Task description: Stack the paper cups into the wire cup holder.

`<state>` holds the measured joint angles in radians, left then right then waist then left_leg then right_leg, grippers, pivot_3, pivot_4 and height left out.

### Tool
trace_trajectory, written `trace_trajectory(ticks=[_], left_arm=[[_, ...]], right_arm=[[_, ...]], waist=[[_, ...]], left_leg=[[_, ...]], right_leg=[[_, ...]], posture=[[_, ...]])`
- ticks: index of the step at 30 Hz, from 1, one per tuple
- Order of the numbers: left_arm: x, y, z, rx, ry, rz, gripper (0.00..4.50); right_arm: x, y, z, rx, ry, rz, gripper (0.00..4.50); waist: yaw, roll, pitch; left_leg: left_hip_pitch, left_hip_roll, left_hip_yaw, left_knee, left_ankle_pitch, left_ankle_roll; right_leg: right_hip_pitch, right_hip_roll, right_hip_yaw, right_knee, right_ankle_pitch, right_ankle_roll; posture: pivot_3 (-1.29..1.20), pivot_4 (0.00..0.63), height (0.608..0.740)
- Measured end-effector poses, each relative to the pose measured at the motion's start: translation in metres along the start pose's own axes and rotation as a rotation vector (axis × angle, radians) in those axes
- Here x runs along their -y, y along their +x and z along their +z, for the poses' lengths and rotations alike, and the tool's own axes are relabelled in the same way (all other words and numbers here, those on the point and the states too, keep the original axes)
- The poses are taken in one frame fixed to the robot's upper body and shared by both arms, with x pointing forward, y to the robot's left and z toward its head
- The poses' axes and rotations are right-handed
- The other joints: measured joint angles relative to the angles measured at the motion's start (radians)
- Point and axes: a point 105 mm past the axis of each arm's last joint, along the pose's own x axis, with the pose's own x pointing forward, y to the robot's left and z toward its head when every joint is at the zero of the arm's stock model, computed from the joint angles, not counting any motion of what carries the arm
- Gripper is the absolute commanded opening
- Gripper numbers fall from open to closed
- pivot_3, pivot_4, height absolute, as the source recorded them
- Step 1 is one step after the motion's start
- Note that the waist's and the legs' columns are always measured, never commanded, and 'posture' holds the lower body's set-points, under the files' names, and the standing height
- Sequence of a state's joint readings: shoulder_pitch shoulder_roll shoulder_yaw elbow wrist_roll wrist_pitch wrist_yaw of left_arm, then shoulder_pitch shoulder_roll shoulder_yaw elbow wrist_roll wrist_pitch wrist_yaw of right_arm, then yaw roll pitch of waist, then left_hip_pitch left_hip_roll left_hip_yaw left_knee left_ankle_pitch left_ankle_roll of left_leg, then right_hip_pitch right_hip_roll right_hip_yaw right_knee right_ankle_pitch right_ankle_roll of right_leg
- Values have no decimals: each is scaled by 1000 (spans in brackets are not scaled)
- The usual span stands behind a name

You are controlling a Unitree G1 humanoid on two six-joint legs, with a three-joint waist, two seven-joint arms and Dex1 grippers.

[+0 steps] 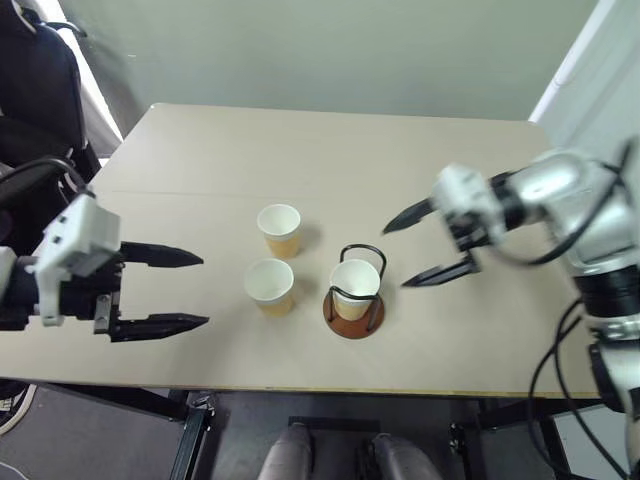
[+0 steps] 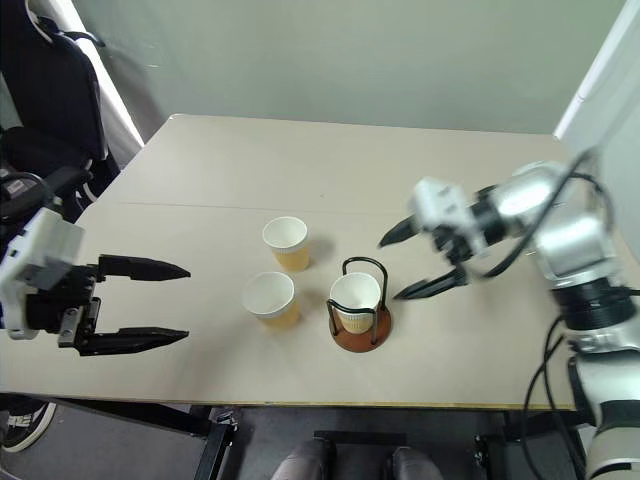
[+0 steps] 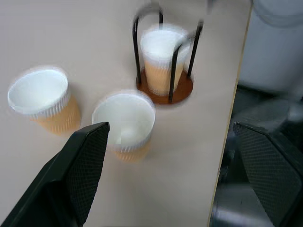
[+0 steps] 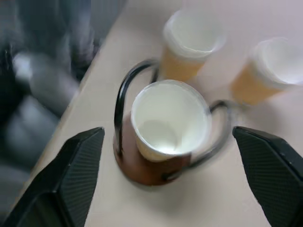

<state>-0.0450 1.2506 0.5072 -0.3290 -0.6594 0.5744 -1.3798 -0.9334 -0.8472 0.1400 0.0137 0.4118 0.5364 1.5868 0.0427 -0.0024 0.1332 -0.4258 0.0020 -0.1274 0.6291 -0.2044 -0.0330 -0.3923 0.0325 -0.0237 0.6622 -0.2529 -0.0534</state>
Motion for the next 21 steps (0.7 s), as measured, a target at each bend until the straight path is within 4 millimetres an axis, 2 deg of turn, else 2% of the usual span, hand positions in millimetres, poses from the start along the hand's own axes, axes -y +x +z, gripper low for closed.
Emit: trace_trajectory(ticks=[1, 3, 5, 7, 9, 12, 14, 17, 21], left_arm=[[-2, 6, -5, -42, 32, -1, 4500], [-1, 16, -12, -81, 56, -25, 4500], [3, 28, -12, -98, 87, -65, 4500], [4, 36, -10, -115, 140, -88, 4500], [3, 43, -7, -134, 200, -105, 4500], [5, 54, -3, -136, 267, -143, 4500], [4, 58, -5, -150, 282, -157, 4500], [-3, 62, -11, -194, 319, -152, 4500], [-12, 73, -17, -220, 367, -145, 4500]], right_arm=[[-5, -27, 3, 88, 75, -54, 4490], [-19, -65, -8, 154, 199, -149, 4490], [-39, -87, -24, 209, 329, -209, 4490], [-54, -87, -30, 234, 387, -224, 4490], [-60, -84, -17, 283, 365, -247, 4490], [-71, -73, -11, 283, 344, -255, 4490], [-73, -67, -14, 280, 360, -263, 4490], [-73, -65, -14, 279, 363, -281, 4490], [-72, -66, -15, 273, 365, -306, 4490]], waist=[[10, -1, -1], [20, -5, -3], [22, -6, -3], [14, -5, -2], [-7, -1, 0], [-25, -1, 0], [-29, -1, 0], [-29, 0, 0], [-25, -1, 0]], left_leg=[[-1, 0, 0, 0, 0, -6], [0, -1, -1, 0, -4, -22], [0, 0, 1, 0, -7, -25], [-1, 0, 4, -1, -7, -26], [3, 1, 7, -2, -6, -25], [10, 2, 5, -3, -2, -10], [9, 2, 4, -2, 1, 0], [8, -1, 3, -1, 4, 5], [6, -5, 2, 0, 4, 10]], right_leg=[[0, 0, 0, -1, 0, 0], [1, 0, 1, -2, -1, 2], [3, 0, 2, -2, -2, 2], [4, 0, 3, -1, -3, 2], [6, 0, 4, 0, -4, 3], [13, 3, 4, 0, -5, 4], [12, 3, 4, 0, -6, 6], [12, 3, 9, 0, -9, 16], [11, 3, 17, 0, -6, 16]], posture=[[0, 150, 740], [0, 150, 740], [0, 150, 740], [0, 150, 740], [0, 150, 740], [0, 150, 740], [0, 150, 740], [0, 150, 740], [0, 150, 740]])
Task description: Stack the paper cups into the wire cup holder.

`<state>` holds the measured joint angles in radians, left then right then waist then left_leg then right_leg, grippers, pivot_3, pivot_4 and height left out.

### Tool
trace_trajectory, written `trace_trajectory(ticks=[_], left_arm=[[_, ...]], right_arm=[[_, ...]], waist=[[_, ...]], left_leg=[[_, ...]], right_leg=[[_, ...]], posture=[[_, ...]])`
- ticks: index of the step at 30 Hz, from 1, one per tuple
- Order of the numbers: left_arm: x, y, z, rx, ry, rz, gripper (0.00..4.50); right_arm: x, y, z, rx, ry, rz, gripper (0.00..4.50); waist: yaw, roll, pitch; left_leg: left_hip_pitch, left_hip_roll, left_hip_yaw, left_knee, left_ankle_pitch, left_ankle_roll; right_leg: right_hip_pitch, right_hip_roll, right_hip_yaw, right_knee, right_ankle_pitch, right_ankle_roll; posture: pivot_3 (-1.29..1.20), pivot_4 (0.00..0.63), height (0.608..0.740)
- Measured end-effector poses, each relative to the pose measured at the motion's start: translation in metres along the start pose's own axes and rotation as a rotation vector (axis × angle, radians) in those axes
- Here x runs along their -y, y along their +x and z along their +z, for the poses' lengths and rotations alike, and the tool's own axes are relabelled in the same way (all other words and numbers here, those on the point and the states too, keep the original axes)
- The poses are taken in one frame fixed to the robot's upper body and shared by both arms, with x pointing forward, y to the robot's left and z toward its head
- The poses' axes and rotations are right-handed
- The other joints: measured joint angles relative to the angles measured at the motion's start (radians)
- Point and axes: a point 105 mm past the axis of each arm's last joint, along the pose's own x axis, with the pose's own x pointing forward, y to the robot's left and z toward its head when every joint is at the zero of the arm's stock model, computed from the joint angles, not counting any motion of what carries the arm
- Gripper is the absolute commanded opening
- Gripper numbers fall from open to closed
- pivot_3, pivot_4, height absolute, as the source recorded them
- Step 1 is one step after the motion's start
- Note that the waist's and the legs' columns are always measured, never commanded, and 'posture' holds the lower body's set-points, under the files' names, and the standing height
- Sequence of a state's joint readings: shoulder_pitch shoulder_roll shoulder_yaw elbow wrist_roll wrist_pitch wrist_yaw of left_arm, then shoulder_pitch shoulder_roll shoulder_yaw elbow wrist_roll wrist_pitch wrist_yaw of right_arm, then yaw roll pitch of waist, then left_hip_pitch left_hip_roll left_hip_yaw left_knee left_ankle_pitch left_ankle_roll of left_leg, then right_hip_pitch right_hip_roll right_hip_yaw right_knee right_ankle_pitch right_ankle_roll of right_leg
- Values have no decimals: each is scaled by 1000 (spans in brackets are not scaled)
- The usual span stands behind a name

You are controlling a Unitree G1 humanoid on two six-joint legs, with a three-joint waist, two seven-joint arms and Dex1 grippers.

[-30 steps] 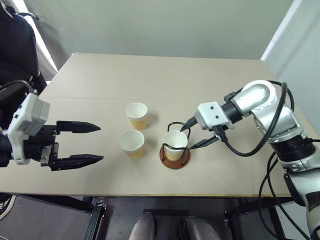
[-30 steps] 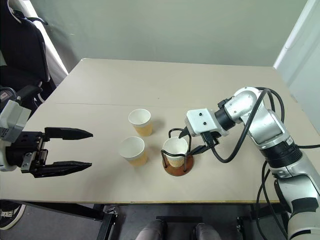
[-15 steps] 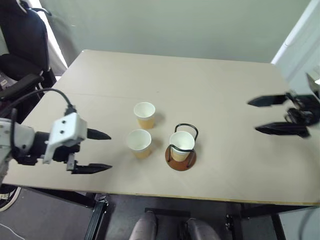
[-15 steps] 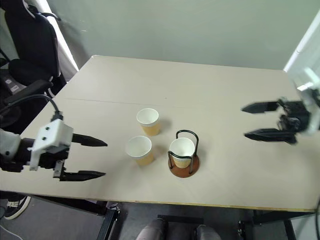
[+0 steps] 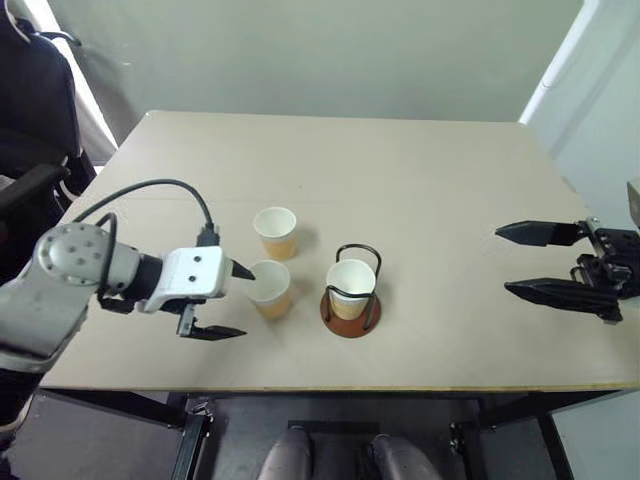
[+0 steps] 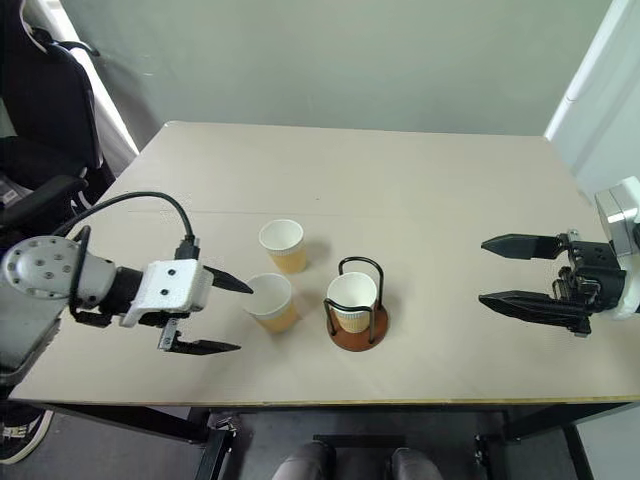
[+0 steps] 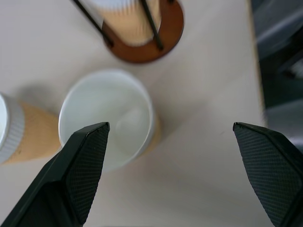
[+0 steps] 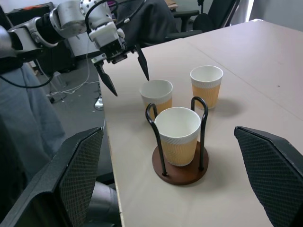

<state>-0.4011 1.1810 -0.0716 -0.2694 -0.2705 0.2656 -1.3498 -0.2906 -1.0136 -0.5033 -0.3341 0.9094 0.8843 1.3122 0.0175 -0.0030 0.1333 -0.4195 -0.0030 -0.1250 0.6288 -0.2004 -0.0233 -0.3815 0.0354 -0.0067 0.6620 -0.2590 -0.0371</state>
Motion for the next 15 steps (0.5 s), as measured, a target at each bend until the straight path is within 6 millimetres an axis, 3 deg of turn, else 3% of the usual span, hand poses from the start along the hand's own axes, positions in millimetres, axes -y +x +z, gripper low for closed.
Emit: trace_trajectory(ticks=[7, 10, 15], left_arm=[[-8, 19, 2, -5, 71, -7, 4500], [-6, 26, 3, 6, 84, -21, 3906], [-7, 26, 1, -6, 96, -22, 2099]], right_arm=[[0, 2, 0, -16, -30, -21, 4490], [1, 2, -1, -19, -37, -29, 4500], [1, 2, -2, -24, -42, -33, 4500]], waist=[[4, 0, 0], [4, 0, 0], [4, 0, 0]], left_leg=[[-2, -2, 5, 3, -6, 5], [-2, -2, 6, 3, -7, 4], [-2, -2, 6, 3, -8, 3]], right_leg=[[-3, -1, 5, -3, 2, 6], [-3, -1, 6, -3, 1, 7], [-3, -1, 6, -5, 0, 8]], posture=[[0, 150, 740], [0, 150, 740], [0, 150, 740]])
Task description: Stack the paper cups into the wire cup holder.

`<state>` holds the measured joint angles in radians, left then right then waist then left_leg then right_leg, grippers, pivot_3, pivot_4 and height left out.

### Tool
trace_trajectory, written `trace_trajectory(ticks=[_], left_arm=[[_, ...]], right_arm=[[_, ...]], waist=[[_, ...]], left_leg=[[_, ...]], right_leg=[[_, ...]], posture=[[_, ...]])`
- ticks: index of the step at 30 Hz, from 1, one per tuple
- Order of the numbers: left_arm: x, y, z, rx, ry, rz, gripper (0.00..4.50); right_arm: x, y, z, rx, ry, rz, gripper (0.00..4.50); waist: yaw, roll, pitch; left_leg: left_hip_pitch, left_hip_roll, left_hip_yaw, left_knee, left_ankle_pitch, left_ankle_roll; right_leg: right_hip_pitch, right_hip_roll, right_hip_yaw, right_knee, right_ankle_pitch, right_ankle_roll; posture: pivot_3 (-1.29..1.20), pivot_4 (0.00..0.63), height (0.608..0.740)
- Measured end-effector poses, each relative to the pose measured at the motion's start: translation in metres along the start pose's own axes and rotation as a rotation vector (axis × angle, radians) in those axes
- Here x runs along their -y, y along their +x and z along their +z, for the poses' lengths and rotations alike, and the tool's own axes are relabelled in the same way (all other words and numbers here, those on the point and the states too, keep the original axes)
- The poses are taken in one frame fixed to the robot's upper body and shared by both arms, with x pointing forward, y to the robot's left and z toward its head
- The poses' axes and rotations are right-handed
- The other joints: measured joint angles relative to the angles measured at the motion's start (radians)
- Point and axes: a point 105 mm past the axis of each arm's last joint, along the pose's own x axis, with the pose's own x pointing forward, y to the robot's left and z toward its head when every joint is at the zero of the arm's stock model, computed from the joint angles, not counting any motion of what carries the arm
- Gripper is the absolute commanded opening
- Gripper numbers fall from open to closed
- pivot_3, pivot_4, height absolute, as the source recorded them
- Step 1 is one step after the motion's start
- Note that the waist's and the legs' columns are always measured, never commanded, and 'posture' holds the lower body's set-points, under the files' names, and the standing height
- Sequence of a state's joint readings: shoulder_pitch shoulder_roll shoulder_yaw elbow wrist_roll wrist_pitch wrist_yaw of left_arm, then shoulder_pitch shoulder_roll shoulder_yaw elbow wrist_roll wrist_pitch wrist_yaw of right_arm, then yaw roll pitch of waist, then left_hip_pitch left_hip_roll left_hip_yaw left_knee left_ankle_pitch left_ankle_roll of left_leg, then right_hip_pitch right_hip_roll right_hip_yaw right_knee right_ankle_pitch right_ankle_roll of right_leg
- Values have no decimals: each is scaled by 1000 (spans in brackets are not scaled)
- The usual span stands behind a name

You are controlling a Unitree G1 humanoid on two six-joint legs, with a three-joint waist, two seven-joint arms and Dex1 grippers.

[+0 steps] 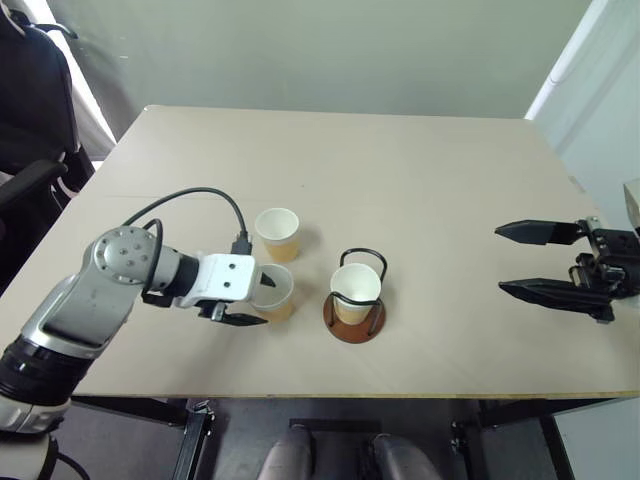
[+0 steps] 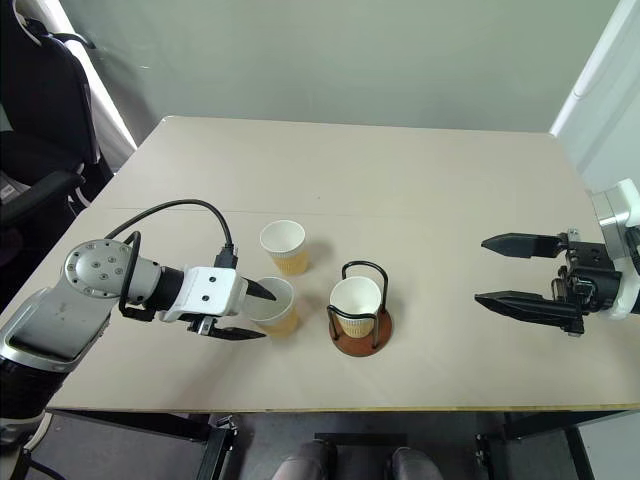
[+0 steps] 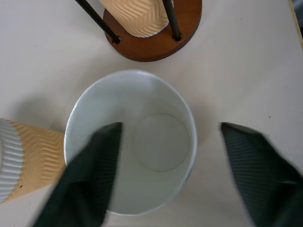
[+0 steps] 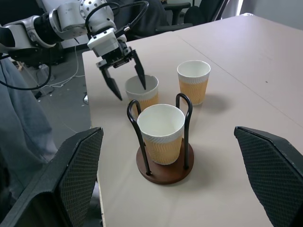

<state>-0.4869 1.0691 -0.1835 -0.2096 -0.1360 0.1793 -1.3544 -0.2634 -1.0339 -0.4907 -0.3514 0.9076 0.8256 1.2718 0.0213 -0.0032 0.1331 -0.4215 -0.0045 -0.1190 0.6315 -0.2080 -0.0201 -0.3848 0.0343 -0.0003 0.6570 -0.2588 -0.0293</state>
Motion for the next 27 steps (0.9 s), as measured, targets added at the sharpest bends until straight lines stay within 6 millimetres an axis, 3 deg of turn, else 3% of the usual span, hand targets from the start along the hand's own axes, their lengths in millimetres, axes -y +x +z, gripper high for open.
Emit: trace_trajectory(ticks=[6, 16, 18, 21, 23, 25, 27], left_arm=[[5, 3, -2, -10, 17, -26, 17], [5, 0, 1, 22, 26, -56, 17], [-13, -12, 21, 98, 53, -25, 17], [-49, -45, 72, 272, 141, 68, 17], [-58, -61, 99, 369, 200, 78, 17], [-65, -62, 113, 422, 238, 51, 17], [-75, -51, 122, 445, 264, 19, 17]], right_arm=[[0, 1, -1, -3, -6, -1, 4500], [0, 4, -4, -17, -10, 7, 4500], [1, 3, -3, -27, -14, 5, 4500], [2, 2, 1, -31, -29, 4, 4500], [2, 1, 3, -31, -39, 4, 4500], [4, 0, 3, -30, -37, 0, 4500], [5, 0, 4, -27, -40, -2, 4500]], waist=[[0, 0, 0], [1, 0, 0], [10, -1, 0], [16, -1, 0], [15, 0, 0], [13, 0, -1], [15, 0, 0]], left_leg=[[0, 0, 0, 1, -4, 7], [1, 0, 0, 3, -4, 7], [0, 0, 0, 6, -3, 7], [-1, -1, 0, 10, -3, 8], [0, -1, 1, 11, -4, 10], [1, -1, 3, 13, -6, 12], [2, -1, 3, 15, -5, 13]], right_leg=[[1, 0, 1, -1, 0, 0], [1, 0, 1, 3, 0, 0], [0, 0, 1, 4, 0, 0], [2, 0, 1, 4, 2, 2], [3, -1, 2, 3, 2, 3], [6, -2, 2, 3, 2, 3], [6, -2, 2, 4, 3, 5]], posture=[[0, 150, 740], [0, 150, 740], [0, 150, 740], [0, 150, 740], [0, 150, 740], [0, 150, 740], [0, 150, 740]])
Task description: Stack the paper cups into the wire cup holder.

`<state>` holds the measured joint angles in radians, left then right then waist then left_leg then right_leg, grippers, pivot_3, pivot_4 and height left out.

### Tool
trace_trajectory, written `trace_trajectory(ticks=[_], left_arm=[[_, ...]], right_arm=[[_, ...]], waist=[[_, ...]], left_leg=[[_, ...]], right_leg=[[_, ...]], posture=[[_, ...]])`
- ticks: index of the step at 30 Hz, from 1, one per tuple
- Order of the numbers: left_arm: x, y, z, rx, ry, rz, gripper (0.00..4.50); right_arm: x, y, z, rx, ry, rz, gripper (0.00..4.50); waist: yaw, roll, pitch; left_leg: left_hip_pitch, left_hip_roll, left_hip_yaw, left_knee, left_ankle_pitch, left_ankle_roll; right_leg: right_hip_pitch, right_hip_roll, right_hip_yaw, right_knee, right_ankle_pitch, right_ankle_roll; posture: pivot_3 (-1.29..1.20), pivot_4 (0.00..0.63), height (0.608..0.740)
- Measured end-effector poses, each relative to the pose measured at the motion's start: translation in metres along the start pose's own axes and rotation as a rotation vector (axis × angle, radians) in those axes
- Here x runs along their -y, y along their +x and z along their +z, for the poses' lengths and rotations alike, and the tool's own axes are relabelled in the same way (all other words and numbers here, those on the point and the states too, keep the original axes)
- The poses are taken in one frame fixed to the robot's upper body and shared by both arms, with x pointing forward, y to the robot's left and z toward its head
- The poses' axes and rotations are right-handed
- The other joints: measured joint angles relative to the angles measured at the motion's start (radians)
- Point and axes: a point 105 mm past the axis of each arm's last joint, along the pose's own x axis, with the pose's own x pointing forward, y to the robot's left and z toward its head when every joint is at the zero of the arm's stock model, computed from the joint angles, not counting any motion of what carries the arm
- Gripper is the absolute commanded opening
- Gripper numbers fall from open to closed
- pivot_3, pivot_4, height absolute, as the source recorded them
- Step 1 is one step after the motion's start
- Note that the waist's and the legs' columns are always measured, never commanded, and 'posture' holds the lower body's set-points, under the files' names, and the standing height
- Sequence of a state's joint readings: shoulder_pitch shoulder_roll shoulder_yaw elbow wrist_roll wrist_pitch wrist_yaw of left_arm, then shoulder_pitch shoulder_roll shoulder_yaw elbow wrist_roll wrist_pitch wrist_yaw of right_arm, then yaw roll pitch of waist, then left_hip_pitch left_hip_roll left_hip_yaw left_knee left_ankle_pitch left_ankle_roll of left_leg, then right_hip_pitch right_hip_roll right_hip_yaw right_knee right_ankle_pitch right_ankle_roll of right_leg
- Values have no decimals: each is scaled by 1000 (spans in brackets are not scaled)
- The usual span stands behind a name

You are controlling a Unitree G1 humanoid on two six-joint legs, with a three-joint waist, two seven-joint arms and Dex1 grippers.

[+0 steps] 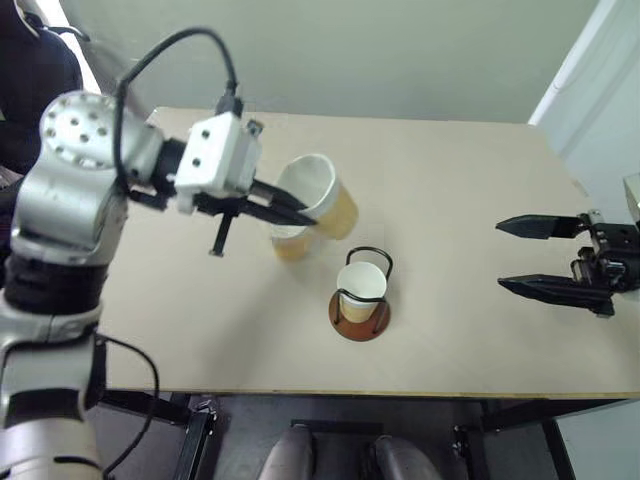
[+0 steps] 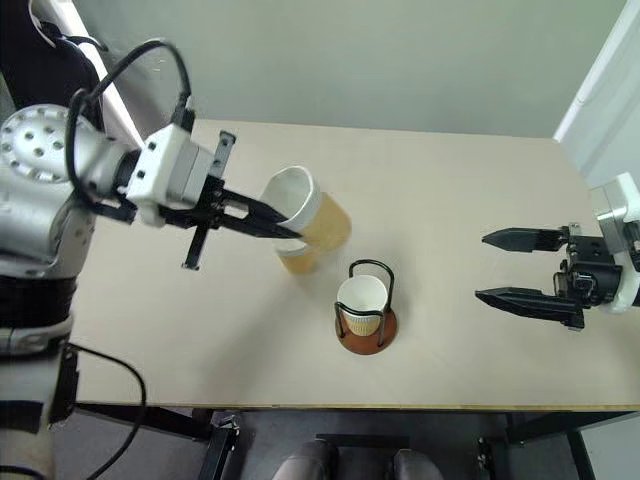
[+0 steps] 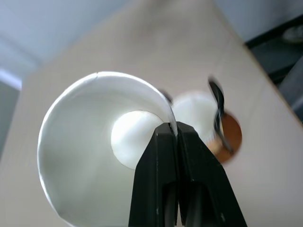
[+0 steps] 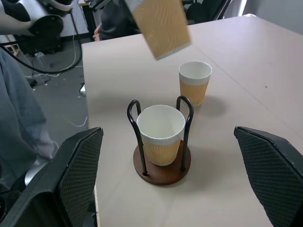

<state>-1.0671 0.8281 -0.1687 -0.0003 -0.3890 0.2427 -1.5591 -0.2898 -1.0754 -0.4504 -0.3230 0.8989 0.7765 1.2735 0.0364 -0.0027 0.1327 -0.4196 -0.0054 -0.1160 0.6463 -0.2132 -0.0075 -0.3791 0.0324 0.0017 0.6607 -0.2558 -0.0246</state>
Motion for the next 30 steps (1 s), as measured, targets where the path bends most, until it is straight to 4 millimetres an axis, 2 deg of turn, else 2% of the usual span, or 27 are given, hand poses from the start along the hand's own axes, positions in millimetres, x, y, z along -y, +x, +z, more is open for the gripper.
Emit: trace_trajectory(ticks=[5, 9, 12, 18, 30], left_arm=[[-15, 31, -5, 25, 16, -64, 17], [-8, 51, -2, 43, 35, -161, 17], [5, 50, -8, 4, 29, -239, 17], [12, 48, -9, -16, 78, -297, 17], [28, 61, -20, -43, 103, -397, 17]], right_arm=[[1, 3, 1, 0, -12, 2, 4500], [1, 4, 2, -4, -18, -14, 4500], [1, 4, -1, -19, -11, -21, 4500], [0, 6, 0, -27, -26, -42, 4500], [-2, 5, -5, -38, -19, -79, 4500]], waist=[[0, 0, 0], [-1, 0, 0], [-7, 0, 0], [1, 0, 0], [4, 0, 0]], left_leg=[[-2, 0, 3, 2, -1, 3], [-4, 1, 10, 3, 1, 1], [-5, 2, 13, 3, 1, -1], [-8, 1, 13, 3, 0, 1], [-14, 1, 13, 14, -5, 8]], right_leg=[[-1, 0, 2, -1, 2, 4], [-2, -1, 4, -3, 2, 6], [-4, -1, 6, -5, 0, 8], [-6, -1, 8, -8, 1, 10], [-6, -1, 9, -10, 3, 14]], posture=[[0, 150, 740], [0, 150, 740], [0, 150, 740], [0, 150, 740], [0, 150, 740]])
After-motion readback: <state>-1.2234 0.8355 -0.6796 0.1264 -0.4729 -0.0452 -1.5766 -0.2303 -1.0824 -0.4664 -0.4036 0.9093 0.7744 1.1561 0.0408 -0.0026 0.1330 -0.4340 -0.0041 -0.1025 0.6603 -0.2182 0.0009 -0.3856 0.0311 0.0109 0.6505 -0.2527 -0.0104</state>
